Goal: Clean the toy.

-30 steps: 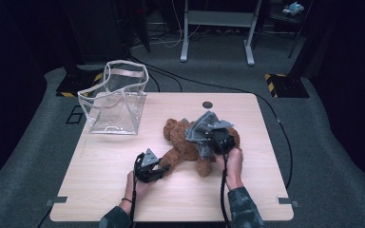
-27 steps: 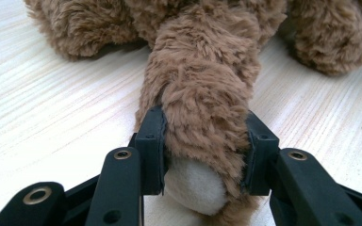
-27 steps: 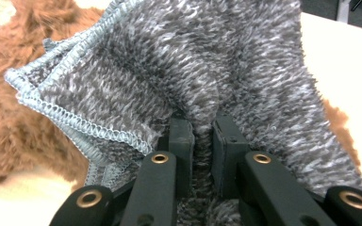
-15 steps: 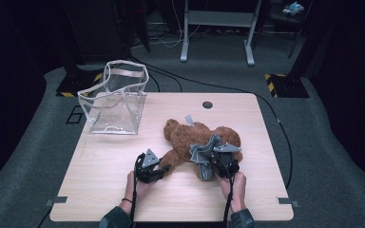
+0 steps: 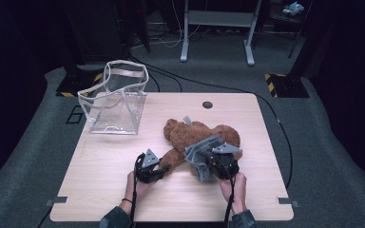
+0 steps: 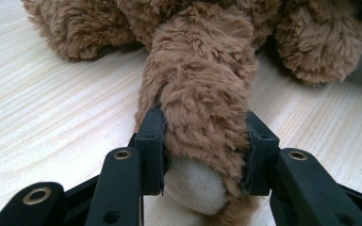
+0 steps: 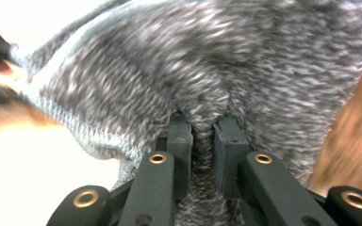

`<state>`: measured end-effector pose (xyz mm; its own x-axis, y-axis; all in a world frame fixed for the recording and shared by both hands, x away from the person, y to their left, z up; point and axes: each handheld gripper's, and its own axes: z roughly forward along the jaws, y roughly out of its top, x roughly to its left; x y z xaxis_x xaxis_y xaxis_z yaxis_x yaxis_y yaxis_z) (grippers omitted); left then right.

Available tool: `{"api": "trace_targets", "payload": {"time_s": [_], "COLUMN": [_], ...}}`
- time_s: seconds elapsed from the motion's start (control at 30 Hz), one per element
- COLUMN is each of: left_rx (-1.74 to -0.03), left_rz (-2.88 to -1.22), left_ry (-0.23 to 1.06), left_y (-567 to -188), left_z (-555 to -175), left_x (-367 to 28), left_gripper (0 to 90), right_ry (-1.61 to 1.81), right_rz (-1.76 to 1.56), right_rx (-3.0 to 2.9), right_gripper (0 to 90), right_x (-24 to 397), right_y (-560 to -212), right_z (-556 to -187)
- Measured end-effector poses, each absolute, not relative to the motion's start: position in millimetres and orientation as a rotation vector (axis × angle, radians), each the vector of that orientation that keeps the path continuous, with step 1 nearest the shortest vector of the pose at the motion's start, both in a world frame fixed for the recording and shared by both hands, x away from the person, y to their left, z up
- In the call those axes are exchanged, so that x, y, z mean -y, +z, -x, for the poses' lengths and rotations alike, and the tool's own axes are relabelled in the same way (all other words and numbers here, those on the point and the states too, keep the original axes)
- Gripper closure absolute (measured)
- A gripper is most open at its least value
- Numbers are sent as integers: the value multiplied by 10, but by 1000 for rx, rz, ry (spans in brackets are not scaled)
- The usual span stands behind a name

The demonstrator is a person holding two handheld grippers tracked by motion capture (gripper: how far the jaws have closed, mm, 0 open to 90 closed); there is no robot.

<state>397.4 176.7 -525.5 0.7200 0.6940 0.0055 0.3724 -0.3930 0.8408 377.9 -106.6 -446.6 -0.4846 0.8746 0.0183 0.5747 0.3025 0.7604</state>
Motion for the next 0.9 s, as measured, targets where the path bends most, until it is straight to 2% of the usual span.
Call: {"api": "trace_targets", "payload": {"time_s": [0.13, 0.2, 0.4, 0.7, 0.77, 0.9], "left_rx": [-811, -811, -810, -808, -809, -808], "left_rz": [-2020, -2020, -2027, -2029, -2026, -2027], "left_ry": [450, 449, 445, 442, 447, 442], "left_y": [-5255, -5255, -5251, -5249, -5251, -5250], "left_z": [-3975, -3975, -3974, -3973, -3974, -3974], "left_x": [-1767, -1768, -1770, -1772, -1770, -1772], "left_gripper": [592, 592, 591, 591, 591, 591], "right_ry": [1050, 1033, 929, 815, 900, 1064], "right_rz": [-1198, -1176, -1226, -1210, -1236, -1244], "right_rx": [-2143, -2166, -2270, -2427, -2406, -2256], "right_gripper": [787, 786, 792, 797, 797, 792], "right_x": [890, 767, 575, 503, 604, 884], "right_y": [-4192, -4165, -4634, -4947, -4884, -4470], "right_z": [-3826, -3902, -3993, -3871, -3861, -3851]}}
